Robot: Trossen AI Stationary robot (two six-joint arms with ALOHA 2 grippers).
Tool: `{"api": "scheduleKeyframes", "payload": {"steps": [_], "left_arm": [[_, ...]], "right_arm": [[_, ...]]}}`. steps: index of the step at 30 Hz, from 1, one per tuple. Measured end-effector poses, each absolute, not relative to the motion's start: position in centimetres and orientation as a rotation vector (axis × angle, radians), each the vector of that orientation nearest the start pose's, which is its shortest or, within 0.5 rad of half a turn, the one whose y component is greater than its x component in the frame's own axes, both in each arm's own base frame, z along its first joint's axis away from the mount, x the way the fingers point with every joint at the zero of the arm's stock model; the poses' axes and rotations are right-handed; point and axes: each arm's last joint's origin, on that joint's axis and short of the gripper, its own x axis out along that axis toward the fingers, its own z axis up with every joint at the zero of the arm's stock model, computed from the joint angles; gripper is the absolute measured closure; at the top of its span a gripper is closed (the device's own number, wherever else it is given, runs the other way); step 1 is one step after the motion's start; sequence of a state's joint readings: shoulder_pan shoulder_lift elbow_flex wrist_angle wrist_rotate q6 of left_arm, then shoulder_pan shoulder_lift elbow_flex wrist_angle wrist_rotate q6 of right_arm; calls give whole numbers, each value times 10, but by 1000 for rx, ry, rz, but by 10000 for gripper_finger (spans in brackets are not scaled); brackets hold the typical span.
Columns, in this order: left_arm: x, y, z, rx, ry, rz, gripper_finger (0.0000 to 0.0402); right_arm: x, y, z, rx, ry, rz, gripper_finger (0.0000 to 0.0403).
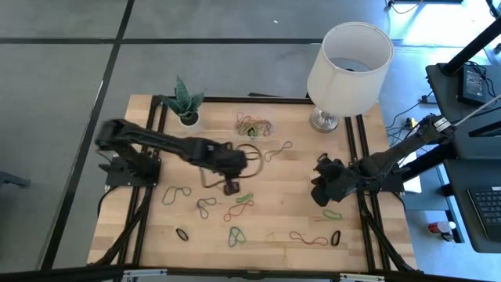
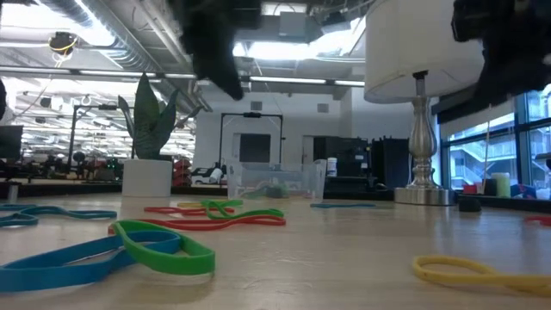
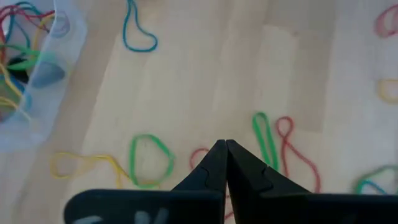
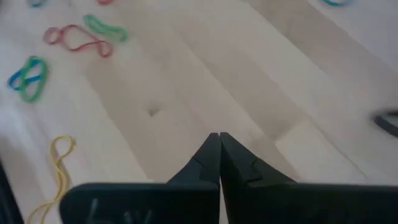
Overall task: Pick and place rubber bands into bin
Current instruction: Put the black rubber band into the transparent bin
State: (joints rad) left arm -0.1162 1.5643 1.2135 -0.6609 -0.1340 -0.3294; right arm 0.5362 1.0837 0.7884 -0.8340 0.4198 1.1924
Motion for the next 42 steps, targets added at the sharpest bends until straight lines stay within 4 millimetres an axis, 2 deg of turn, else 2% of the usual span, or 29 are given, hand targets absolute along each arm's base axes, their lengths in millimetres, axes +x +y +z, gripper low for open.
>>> {"api": "scheduleKeyframes", "payload": {"steps": [4, 8, 11, 15, 18, 22, 32, 38, 42], "left_arm": [[271, -34, 245, -242, 880, 156, 400], [228, -36, 240, -290, 806, 128, 400], [203, -37, 239, -308, 769, 102, 400], [181, -40, 242, -329, 718, 63, 400], [173, -42, 248, -330, 681, 31, 400], [168, -44, 252, -293, 655, -9, 400], [166, -45, 254, -297, 655, -48, 400], [166, -46, 253, -306, 664, -71, 400], [166, -46, 253, -307, 665, -73, 400]], "right_arm": [[177, 100, 256, 664, 1003, -596, 403], [183, 120, 261, 808, 1149, -750, 403], [183, 139, 254, 893, 1206, -869, 397], [175, 165, 236, 990, 1297, -976, 371], [165, 184, 221, 1039, 1359, -1054, 343], [159, 206, 207, 1070, 1434, -1053, 301], [168, 229, 168, 1021, 1455, -1070, 223], [176, 239, 143, 1011, 1461, -1081, 232], [180, 246, 129, 999, 1507, -1056, 286]]}}
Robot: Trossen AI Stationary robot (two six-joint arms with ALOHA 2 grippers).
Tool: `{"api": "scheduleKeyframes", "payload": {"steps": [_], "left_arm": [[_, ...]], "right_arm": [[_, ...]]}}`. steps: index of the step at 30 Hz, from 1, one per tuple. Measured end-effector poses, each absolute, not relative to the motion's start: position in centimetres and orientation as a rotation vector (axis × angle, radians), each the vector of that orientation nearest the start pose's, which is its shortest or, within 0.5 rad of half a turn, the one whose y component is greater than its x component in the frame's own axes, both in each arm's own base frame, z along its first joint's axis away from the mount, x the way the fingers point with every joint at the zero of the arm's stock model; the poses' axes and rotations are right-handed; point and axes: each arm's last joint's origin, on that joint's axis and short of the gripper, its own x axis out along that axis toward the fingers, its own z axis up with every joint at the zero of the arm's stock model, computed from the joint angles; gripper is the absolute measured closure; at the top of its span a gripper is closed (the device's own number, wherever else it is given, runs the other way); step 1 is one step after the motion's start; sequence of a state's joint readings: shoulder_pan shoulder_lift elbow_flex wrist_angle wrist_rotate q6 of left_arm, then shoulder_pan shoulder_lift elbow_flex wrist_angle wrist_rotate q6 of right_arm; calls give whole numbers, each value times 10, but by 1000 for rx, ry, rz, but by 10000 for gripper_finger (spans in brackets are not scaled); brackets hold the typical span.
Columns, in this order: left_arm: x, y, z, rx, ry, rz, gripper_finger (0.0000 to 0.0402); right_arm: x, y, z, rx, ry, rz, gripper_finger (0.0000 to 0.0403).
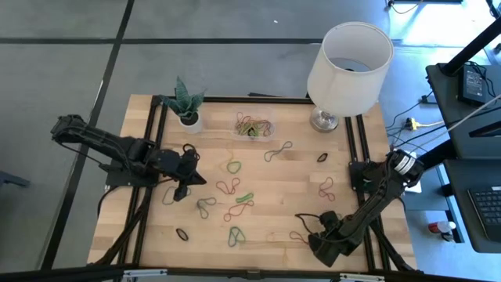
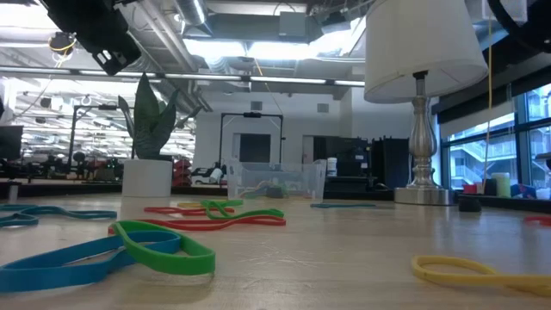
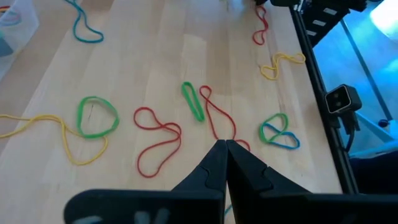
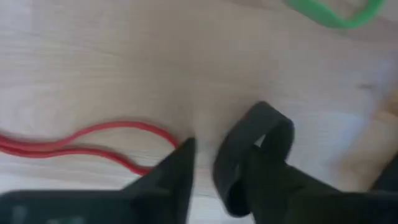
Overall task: Pick and place rubber bands into bin
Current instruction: Put the black rubber band into the transparent bin
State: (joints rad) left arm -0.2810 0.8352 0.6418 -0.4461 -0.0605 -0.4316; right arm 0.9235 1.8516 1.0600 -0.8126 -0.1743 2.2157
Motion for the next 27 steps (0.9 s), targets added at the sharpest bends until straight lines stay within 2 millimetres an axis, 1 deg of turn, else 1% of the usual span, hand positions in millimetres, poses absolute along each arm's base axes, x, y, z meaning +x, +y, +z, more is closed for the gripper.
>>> {"api": "scheduleKeyframes", "payload": {"steps": [3, 4, 5, 8, 11, 13, 16, 18, 21, 25, 27], "left_arm": [[166, -46, 253, -287, 664, -80, 400], [166, -46, 253, -275, 663, -84, 400], [166, -46, 253, -261, 663, -88, 400], [166, -46, 253, -225, 660, -99, 400], [166, -46, 253, -214, 657, -94, 400], [166, -44, 253, -209, 657, -69, 400], [166, -39, 253, -199, 661, -38, 400], [165, -35, 254, -182, 648, -29, 400], [164, -29, 257, -171, 628, -9, 400], [162, -21, 260, -170, 605, 27, 400], [161, -17, 260, -173, 598, 49, 400]], "right_arm": [[181, 247, 126, 998, 1494, -1059, 361], [181, 247, 128, 998, 1496, -1056, 381], [182, 246, 132, 995, 1490, -1059, 389], [185, 238, 146, 941, 1478, -1123, 392], [197, 230, 175, 915, 1453, -1134, 398], [205, 220, 194, 847, 1419, -1162, 398], [227, 206, 226, 797, 1359, -1107, 400], [243, 191, 243, 736, 1318, -1067, 400], [272, 165, 265, 667, 1249, -953, 401], [310, 119, 287, 516, 1148, -806, 401], [329, 92, 297, 440, 1093, -740, 401]]}}
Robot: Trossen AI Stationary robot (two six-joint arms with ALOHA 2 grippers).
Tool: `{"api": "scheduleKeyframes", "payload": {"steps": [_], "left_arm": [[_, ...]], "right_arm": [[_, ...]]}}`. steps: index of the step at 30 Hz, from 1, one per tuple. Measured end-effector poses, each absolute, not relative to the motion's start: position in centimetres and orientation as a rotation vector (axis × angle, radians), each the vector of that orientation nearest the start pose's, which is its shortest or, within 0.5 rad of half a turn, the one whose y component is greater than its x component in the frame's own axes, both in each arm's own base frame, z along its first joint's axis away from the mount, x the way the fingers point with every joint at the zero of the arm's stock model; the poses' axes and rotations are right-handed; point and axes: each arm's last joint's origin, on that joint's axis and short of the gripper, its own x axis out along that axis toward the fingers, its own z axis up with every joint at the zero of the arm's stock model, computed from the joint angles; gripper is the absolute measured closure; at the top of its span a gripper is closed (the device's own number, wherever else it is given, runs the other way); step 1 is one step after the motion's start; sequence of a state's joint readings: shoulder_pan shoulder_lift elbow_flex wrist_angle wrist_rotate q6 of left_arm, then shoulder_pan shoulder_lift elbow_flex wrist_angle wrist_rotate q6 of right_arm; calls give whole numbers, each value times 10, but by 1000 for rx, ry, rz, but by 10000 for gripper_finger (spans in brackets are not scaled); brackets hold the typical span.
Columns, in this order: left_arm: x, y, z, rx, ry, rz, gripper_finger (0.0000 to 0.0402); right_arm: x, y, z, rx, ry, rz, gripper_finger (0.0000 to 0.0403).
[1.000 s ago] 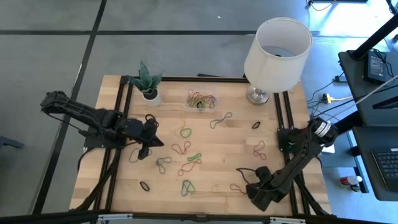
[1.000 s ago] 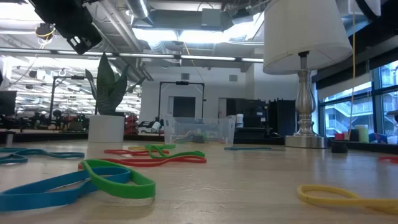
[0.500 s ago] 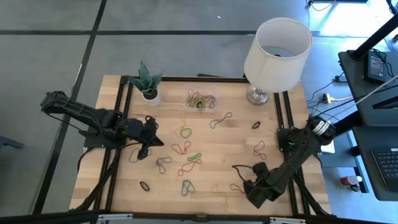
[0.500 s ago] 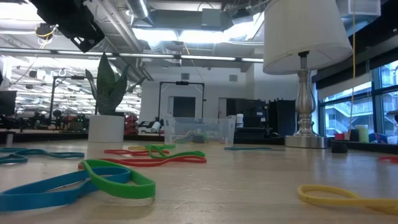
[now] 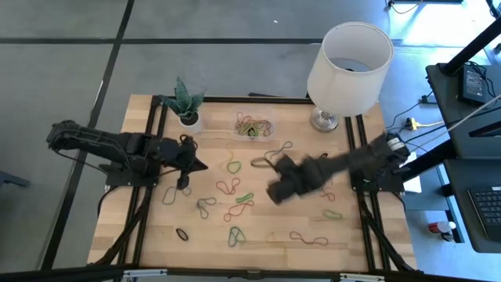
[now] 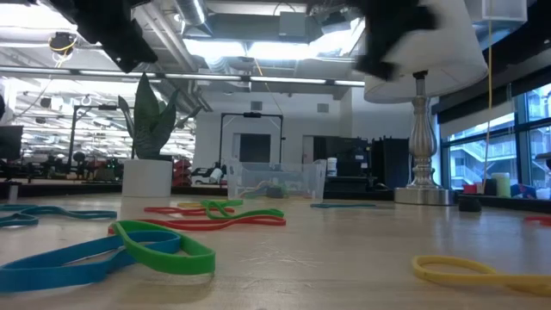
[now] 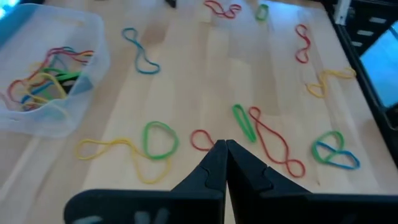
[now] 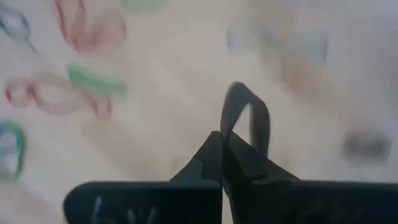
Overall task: Pick and place rubber bands into bin
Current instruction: Put the black rubber band into the transparent bin
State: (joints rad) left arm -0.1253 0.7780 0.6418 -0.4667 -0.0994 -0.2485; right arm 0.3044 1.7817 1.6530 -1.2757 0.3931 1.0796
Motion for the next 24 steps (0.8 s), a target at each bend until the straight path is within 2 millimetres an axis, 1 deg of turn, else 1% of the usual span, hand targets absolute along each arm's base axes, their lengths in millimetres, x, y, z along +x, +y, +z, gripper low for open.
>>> {"api": "scheduleKeyframes", "payload": {"steps": [4, 7, 8, 10, 14, 18, 21, 24], "left_arm": [[161, -12, 261, -182, 590, 82, 400], [161, -10, 261, -187, 589, 98, 400], [161, -9, 261, -189, 589, 103, 400], [161, -7, 261, -192, 587, 114, 400], [160, -2, 263, -210, 570, 156, 400], [159, 2, 263, -221, 560, 210, 400], [159, 4, 263, -225, 558, 235, 400], [159, 4, 263, -248, 555, 245, 400]], "right_arm": [[365, 33, 310, 332, 934, -616, 402], [384, -10, 316, 274, 813, -562, 402], [389, -24, 317, 267, 778, -545, 403], [400, -49, 311, 251, 748, -522, 403], [416, -90, 286, 220, 753, -499, 403], [426, -120, 244, 189, 866, -519, 403], [427, -139, 217, 198, 943, -562, 403], [423, -156, 197, 201, 1018, -623, 398]]}}
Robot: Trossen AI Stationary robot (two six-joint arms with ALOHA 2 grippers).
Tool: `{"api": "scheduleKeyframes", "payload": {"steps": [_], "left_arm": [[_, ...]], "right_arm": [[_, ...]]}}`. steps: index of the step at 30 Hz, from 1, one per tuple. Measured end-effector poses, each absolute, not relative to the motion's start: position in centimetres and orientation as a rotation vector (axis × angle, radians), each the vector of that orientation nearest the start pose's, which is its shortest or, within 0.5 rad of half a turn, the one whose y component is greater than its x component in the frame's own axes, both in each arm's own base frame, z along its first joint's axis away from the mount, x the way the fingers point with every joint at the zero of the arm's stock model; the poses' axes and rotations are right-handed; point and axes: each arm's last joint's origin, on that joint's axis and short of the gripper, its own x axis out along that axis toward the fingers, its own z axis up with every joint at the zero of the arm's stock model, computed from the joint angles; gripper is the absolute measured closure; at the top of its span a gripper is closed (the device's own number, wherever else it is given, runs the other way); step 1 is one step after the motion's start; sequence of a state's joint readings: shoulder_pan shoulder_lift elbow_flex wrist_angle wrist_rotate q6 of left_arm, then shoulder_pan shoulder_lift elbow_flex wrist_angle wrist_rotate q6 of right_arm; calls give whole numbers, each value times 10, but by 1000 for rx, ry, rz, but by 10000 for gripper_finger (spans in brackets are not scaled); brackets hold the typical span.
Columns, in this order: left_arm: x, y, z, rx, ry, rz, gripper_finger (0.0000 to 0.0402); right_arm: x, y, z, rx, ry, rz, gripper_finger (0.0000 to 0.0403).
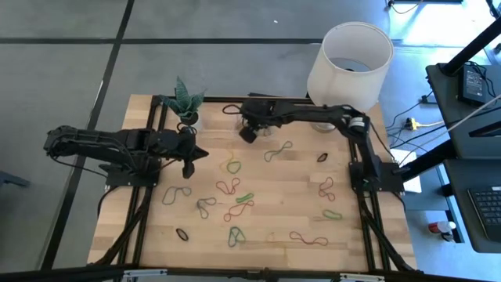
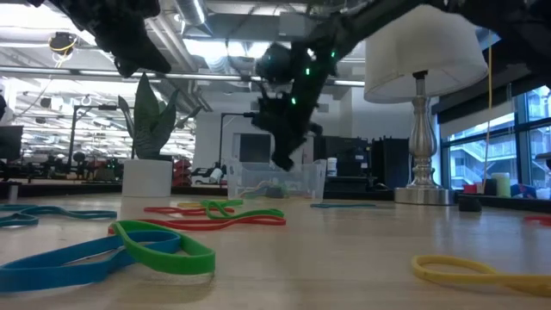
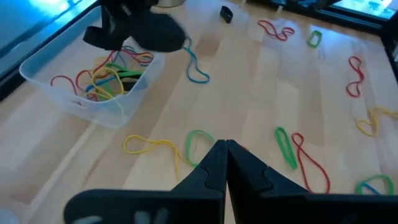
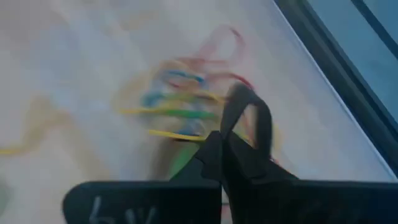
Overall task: Pick and place rubber bands into bin
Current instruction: Put the black rubber band into the transparent bin, then put the blue rubber band into the transparent bin
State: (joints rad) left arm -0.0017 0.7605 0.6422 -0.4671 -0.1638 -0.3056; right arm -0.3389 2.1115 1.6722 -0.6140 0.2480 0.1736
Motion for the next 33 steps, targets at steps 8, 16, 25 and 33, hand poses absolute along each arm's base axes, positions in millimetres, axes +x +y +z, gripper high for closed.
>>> {"api": "scheduleKeyframes", "payload": {"steps": [8, 16, 25, 33], "left_arm": [[159, 4, 263, -280, 551, 255, 400], [159, 5, 263, -283, 548, 267, 400], [159, 5, 263, -252, 553, 253, 400], [160, 3, 263, -260, 561, 214, 399]], "right_arm": [[409, -179, 173, 213, 1162, -659, 345], [407, -180, 178, 220, 1151, -665, 280], [395, -168, 226, 230, 1072, -651, 284], [363, -116, 262, 343, 1032, -601, 393]]}}
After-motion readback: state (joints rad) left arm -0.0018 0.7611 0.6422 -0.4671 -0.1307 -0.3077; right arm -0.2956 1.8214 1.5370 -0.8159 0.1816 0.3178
